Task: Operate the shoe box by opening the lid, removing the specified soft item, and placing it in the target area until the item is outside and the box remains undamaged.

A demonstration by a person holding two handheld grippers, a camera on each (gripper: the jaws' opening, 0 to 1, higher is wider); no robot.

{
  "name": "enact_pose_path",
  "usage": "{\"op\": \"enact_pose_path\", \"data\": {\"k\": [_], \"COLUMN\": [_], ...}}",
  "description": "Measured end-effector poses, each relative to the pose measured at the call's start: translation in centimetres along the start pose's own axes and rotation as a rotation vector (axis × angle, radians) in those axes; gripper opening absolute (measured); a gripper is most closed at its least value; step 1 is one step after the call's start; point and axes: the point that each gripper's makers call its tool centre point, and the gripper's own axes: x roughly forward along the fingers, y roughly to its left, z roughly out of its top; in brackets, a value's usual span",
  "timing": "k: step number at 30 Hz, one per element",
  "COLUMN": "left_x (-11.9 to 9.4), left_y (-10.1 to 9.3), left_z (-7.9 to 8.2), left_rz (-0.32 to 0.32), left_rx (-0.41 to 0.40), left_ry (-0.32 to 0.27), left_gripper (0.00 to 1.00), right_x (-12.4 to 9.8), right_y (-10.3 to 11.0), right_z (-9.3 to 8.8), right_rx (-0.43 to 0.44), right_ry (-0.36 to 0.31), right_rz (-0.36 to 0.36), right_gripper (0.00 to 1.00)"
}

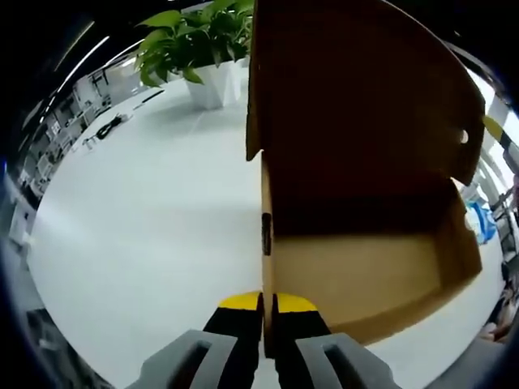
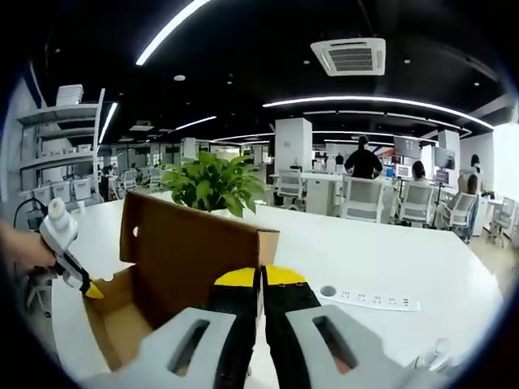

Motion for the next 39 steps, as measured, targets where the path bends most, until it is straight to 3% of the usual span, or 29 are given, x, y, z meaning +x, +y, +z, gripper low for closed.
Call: {"op": "enact_pose_path", "data": {"k": [22,39], "left_x": [-0.1,-0.1], "left_y": [0.0,0.0], "left_z": [0.0,0.0], "left_rz": [0.032,0.036], "left_rx": [-0.014,-0.01], "left_ry": [-0.031,-0.065], "left_gripper": [0.03,0.04], "right_x": [-4.3,-6.4], "right_y": [2.7,4.2], "right_z": [-1.3,-2.8], "right_rx": [-0.024,-0.068], "right_ry": [-0.001,0.038], "right_rz": [0.027,0.03], "right_gripper": [0.0,0.0]}}
